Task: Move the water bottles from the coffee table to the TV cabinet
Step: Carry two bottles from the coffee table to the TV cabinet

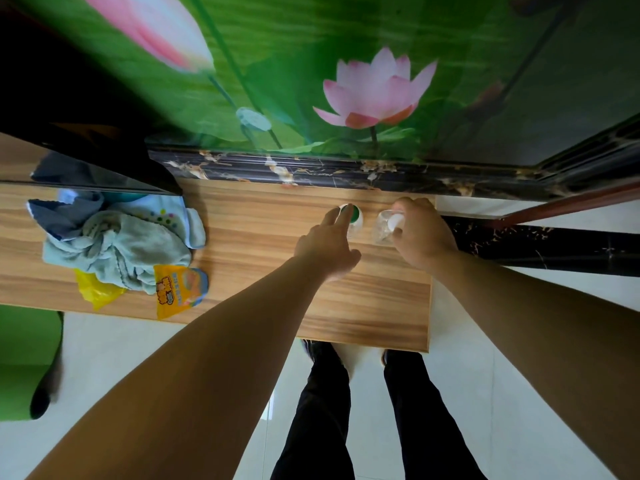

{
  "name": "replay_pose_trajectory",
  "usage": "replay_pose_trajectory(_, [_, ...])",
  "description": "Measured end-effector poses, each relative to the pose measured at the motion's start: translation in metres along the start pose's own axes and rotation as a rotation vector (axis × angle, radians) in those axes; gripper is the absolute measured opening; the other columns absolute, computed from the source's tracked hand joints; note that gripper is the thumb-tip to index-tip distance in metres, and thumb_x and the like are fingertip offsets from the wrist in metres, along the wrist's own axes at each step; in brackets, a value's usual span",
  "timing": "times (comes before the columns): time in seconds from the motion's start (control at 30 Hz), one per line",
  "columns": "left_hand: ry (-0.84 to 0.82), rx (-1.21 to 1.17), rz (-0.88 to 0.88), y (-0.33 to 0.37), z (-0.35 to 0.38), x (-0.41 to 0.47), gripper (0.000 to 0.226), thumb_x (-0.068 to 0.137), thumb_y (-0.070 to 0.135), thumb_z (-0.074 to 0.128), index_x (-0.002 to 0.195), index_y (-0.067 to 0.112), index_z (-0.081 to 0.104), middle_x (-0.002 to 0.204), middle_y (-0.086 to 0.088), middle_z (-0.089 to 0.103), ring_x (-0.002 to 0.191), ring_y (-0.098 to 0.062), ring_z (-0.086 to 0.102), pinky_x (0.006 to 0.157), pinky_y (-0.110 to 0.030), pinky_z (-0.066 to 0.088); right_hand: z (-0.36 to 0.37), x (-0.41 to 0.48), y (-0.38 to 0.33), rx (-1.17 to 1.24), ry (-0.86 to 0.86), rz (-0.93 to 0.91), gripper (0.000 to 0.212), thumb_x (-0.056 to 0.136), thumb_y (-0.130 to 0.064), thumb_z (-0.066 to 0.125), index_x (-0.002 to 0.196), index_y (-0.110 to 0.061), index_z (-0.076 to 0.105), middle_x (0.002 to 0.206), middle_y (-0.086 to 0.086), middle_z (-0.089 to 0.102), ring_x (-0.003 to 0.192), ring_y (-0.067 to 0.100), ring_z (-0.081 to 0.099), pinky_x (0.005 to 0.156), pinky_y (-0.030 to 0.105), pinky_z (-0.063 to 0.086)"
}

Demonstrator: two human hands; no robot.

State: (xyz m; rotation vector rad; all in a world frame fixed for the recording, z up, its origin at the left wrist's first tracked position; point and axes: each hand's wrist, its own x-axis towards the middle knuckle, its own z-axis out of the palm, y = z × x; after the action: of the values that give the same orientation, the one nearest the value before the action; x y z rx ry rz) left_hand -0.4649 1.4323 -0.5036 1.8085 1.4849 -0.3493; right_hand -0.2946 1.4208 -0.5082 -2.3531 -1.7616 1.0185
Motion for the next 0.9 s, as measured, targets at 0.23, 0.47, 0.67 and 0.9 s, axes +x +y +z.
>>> replay_pose_trajectory(0.23, [-0.034,0.037,-0.005,0.002,-0.001,-0.012,0.081,0.081,0.032,0.055,0.148,0.03,0.009,0.16,0.007,0.002,0.124,-0.031,0.049,0.091,-0.045,0.047,-0.004,-0.021,0.002,-0.108,-0.125,-0.076,0.048,0.088,-0.019,0.057,0.136,-0.024,0.048,0.141,0.001,0.047,0.126,0.024,0.051,0.093,0.038,0.047])
replay_pose_trajectory(0.47, [0.099,-0.092,0.01,0.004,-0.043,-0.048,0.077,0.082,0.031,0.058,0.148,0.025,0.018,0.158,-0.001,0.018,0.138,-0.027,0.032,0.108,-0.044,0.035,-0.051,-0.041,-0.018,-0.104,-0.134,-0.072,0.057,0.085,-0.027,0.062,0.137,-0.014,0.045,0.139,0.01,0.049,0.126,0.029,0.049,0.102,0.046,0.044])
replay_pose_trajectory(0.67, [0.198,-0.086,-0.008,0.004,-0.096,-0.103,0.067,0.083,0.032,0.056,0.144,0.024,0.031,0.15,-0.008,0.036,0.132,-0.029,0.039,0.105,-0.043,0.038,-0.097,-0.073,-0.062,-0.125,-0.119,-0.135,0.06,0.083,-0.027,0.064,0.138,-0.012,0.046,0.139,0.014,0.051,0.127,0.03,0.05,0.1,0.036,0.043])
replay_pose_trajectory(0.9, [0.48,-0.143,-0.126,-0.008,-0.148,-0.202,0.057,0.081,0.03,0.057,0.136,0.019,0.045,0.141,-0.011,0.048,0.128,-0.029,0.045,0.104,-0.034,0.037,-0.152,-0.12,-0.141,-0.168,-0.059,-0.432,0.049,0.085,-0.022,0.063,0.131,-0.012,0.053,0.13,0.014,0.059,0.118,0.029,0.058,0.097,0.034,0.047])
